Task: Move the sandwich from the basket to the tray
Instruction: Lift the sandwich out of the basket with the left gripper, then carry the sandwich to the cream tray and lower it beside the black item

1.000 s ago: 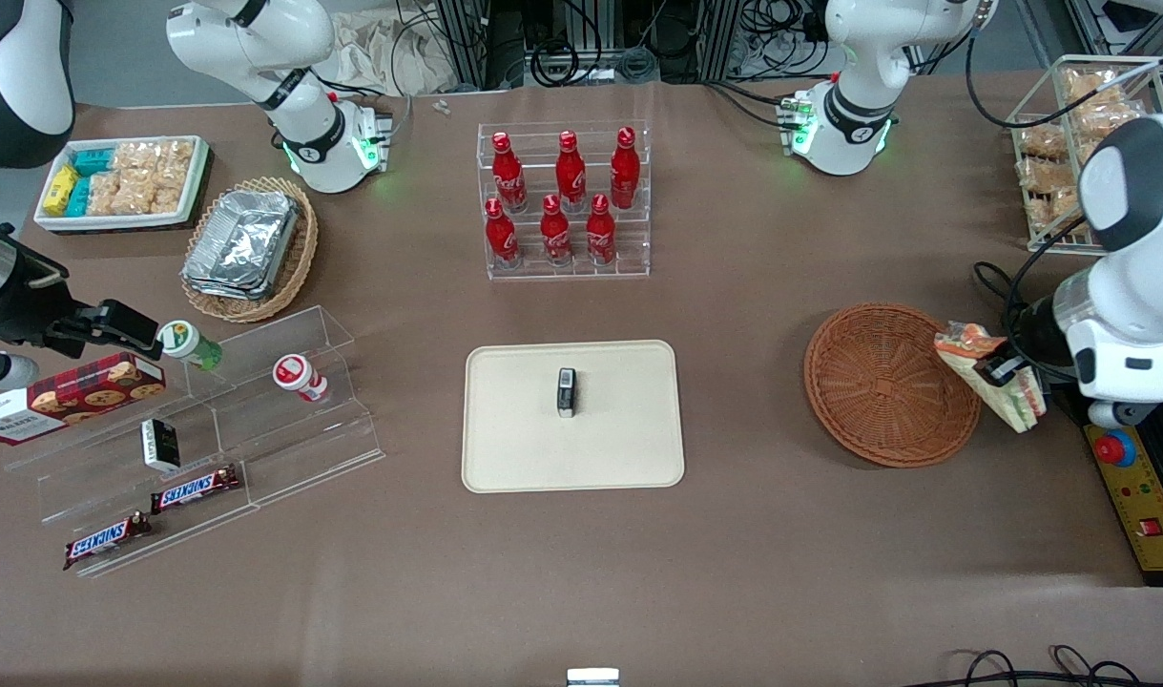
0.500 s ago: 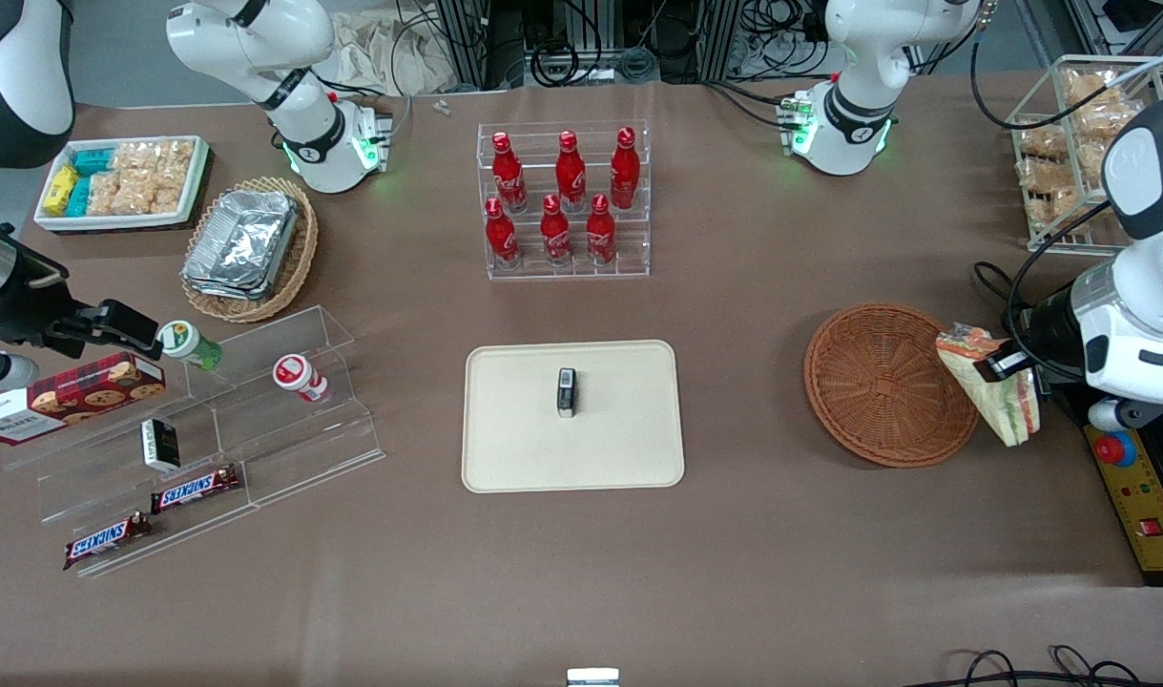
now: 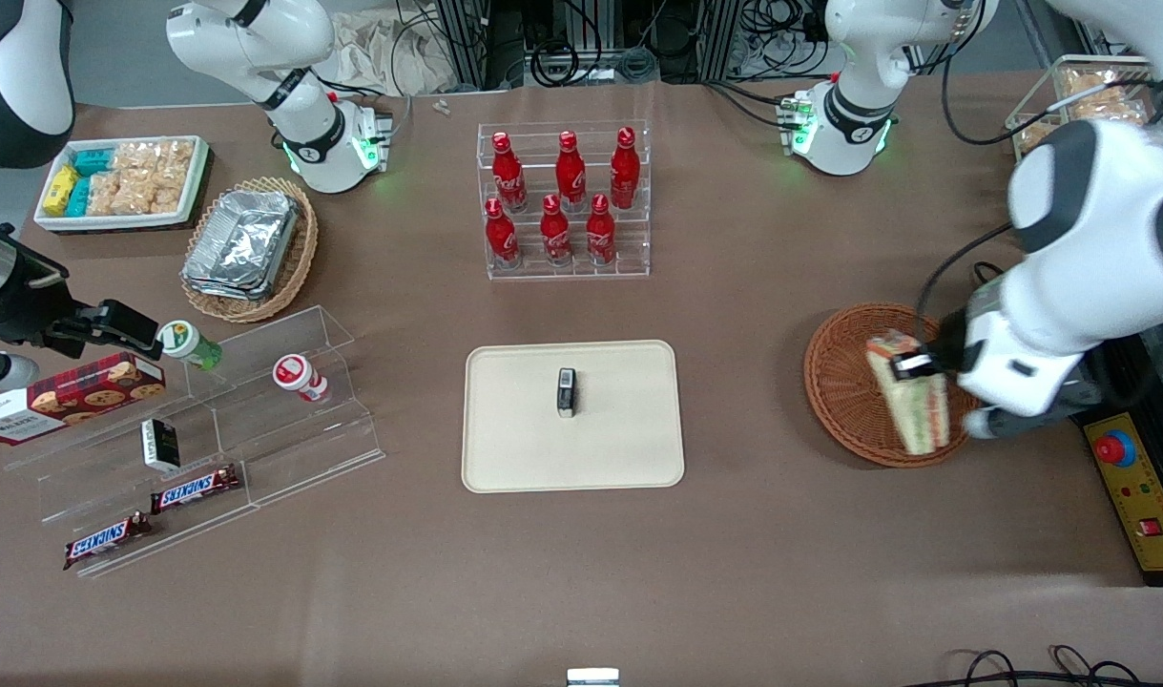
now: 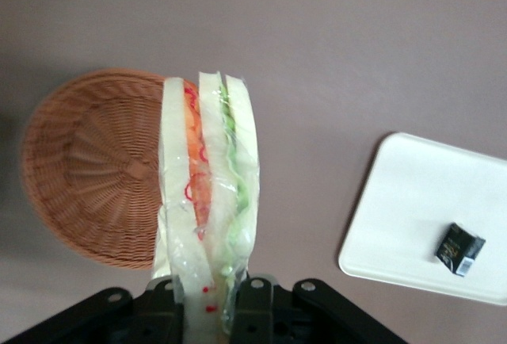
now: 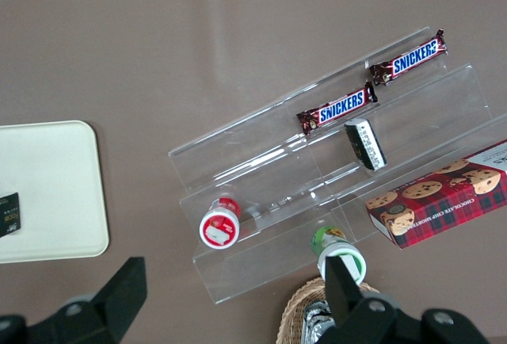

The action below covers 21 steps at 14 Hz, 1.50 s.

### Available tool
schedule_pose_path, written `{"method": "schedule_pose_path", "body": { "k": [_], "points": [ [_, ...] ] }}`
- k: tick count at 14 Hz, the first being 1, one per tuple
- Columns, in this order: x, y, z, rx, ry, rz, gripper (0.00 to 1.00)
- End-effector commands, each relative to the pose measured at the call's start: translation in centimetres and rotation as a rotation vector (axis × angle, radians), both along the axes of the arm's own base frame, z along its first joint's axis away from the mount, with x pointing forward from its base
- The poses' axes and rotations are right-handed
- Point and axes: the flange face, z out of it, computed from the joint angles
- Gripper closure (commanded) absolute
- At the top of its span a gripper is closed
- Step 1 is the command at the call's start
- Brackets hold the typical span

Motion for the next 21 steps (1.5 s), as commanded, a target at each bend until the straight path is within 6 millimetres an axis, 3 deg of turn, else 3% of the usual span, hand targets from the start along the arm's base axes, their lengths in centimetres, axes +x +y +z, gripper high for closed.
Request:
{"method": "schedule_pose_path", "body": {
  "k": [1, 5, 9, 10, 14, 17, 20, 21],
  "points": [
    [1.3, -5.7, -3.9, -0.035, 0.007, -0.075, 1.00],
    [0.3, -16.4, -12.1, -0.049, 0.010, -0.078, 1.00],
    [-1.8, -22.8, -18.7, 0.024, -0.013, -0.017, 1.00],
    [-2.4, -24.3, -19.4, 0.010, -0.030, -0.018, 1.00],
    [-4.0, -27.3, -21.3, -0.010, -0.042, -0.019, 1.00],
    [-4.0, -28.0, -22.9, -0.026, -0.054, -0.025, 0.97],
    [-4.2, -28.1, -24.1, -0.021, -0.041, -0.026, 0.61],
    [-4.5, -28.4, -24.3, -0.021, -0.039, -0.031, 0.30]
  ]
}}
